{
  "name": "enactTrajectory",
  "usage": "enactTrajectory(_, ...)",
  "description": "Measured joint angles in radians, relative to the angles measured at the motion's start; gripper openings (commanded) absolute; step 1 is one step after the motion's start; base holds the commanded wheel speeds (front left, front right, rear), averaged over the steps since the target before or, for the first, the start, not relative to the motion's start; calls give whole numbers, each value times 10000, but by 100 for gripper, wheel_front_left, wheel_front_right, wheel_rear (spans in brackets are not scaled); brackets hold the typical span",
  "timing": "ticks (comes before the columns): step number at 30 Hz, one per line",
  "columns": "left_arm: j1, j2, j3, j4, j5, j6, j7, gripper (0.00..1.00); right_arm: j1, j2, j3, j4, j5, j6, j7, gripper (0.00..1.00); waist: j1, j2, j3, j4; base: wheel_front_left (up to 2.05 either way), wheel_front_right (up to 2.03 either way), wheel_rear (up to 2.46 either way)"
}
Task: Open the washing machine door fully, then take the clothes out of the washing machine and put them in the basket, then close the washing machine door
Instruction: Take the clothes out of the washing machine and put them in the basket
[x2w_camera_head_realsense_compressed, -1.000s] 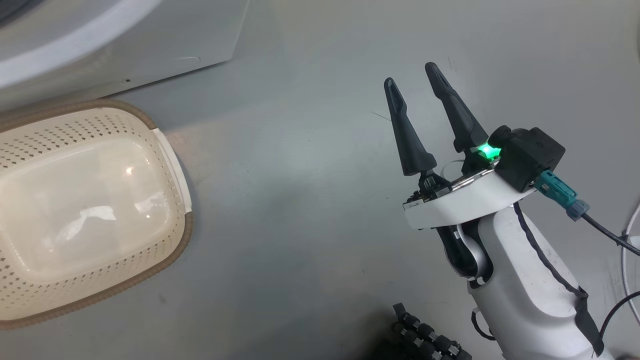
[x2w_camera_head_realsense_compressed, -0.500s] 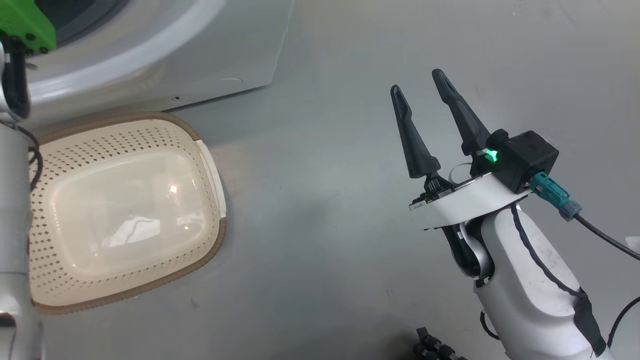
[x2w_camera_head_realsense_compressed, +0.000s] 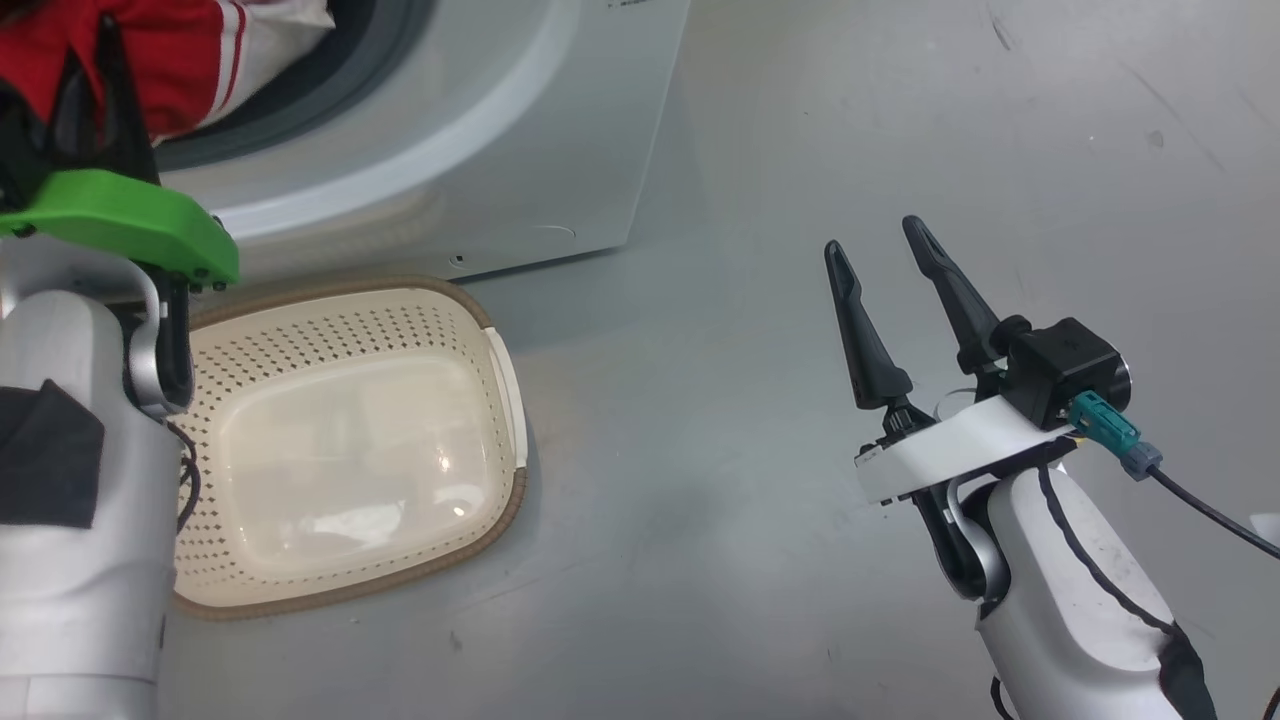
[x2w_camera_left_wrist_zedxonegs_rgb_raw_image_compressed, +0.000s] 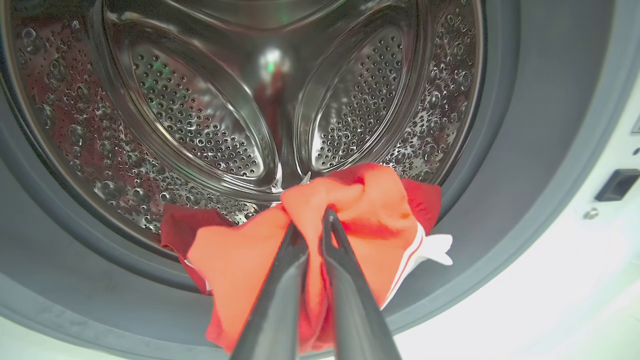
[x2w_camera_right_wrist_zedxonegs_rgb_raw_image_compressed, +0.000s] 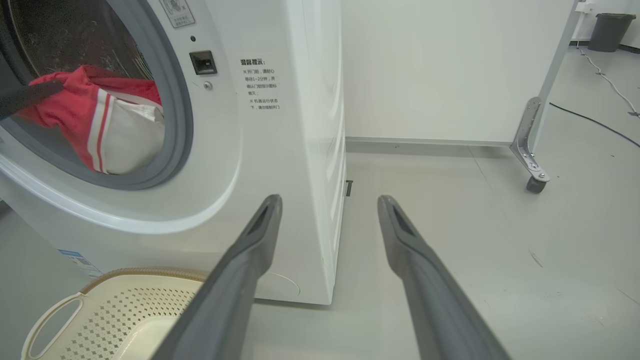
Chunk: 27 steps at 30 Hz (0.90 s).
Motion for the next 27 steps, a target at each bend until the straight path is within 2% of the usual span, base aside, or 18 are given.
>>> enactTrajectory(15,1811,-73,238,-1632,19,497,-558,0,1091,-13,-345,412,-12,73,2,100,0,0,-1743,639,0,0,0)
enactTrajectory(27,2776,-73,265,-3799,357,784,-637,0,1678,-13,-568,451,-82,165,2,100,0,0,-2757,920,0,0,0)
